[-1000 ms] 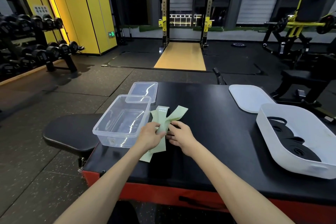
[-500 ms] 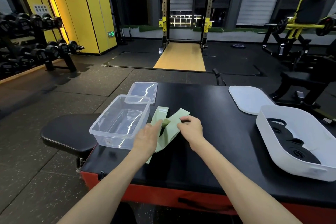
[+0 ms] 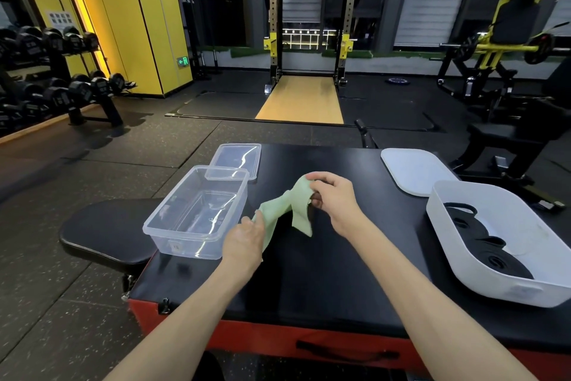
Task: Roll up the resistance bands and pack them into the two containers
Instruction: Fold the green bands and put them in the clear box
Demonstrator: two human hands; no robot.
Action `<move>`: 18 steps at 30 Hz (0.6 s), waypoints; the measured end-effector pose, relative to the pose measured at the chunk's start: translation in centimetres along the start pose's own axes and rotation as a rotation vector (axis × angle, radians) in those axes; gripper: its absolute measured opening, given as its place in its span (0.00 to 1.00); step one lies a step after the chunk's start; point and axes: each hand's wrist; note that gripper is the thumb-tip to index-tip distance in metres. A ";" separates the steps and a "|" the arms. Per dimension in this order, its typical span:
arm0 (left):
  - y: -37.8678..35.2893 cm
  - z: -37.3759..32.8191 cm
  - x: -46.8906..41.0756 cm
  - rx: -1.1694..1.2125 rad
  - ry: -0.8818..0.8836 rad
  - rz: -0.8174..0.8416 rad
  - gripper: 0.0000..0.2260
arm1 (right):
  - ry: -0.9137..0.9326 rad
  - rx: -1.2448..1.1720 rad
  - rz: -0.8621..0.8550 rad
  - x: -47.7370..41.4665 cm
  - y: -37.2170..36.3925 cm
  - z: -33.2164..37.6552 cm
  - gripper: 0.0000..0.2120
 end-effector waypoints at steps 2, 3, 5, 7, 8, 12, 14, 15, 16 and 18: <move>-0.1 0.2 -0.4 -0.011 0.002 0.017 0.34 | 0.017 -0.014 -0.005 0.0 0.0 0.5 0.11; -0.1 0.3 -0.5 -0.012 0.003 0.012 0.34 | 0.027 -0.020 -0.006 -0.1 0.0 0.7 0.11; -0.4 0.4 -0.9 0.003 0.012 -0.020 0.28 | 0.047 -0.035 -0.004 -0.1 0.0 1.3 0.10; -0.6 0.1 -1.1 0.037 0.021 -0.135 0.17 | 0.064 -0.062 -0.004 -0.2 0.0 1.9 0.10; -0.6 -0.1 -1.1 0.060 0.011 -0.222 0.13 | 0.072 -0.070 -0.004 -0.3 0.0 2.2 0.10; -1.5 -0.5 -2.0 0.053 -0.085 -0.345 0.14 | 0.089 -0.050 0.008 -0.3 0.1 2.9 0.10; -1.0 -0.7 -2.1 0.031 -0.136 -0.391 0.12 | 0.085 -0.049 0.017 -0.1 0.2 2.9 0.10; -0.5 -0.9 -2.2 0.059 -0.140 -0.387 0.12 | 0.084 -0.041 0.022 0.0 0.4 2.9 0.10; 0.0 -1.0 -2.1 0.109 -0.137 -0.395 0.12 | 0.084 -0.029 0.030 0.1 0.5 2.9 0.10; 0.9 -1.4 -2.0 0.251 -0.128 -0.415 0.07 | 0.079 -0.005 0.050 0.2 0.6 2.5 0.10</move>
Point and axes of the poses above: each hand's wrist, its own x-axis away from the middle knuckle, its own y-axis out of the back of the hand, z = x × y, and after that the axes turned 2 degrees about z, right-handed
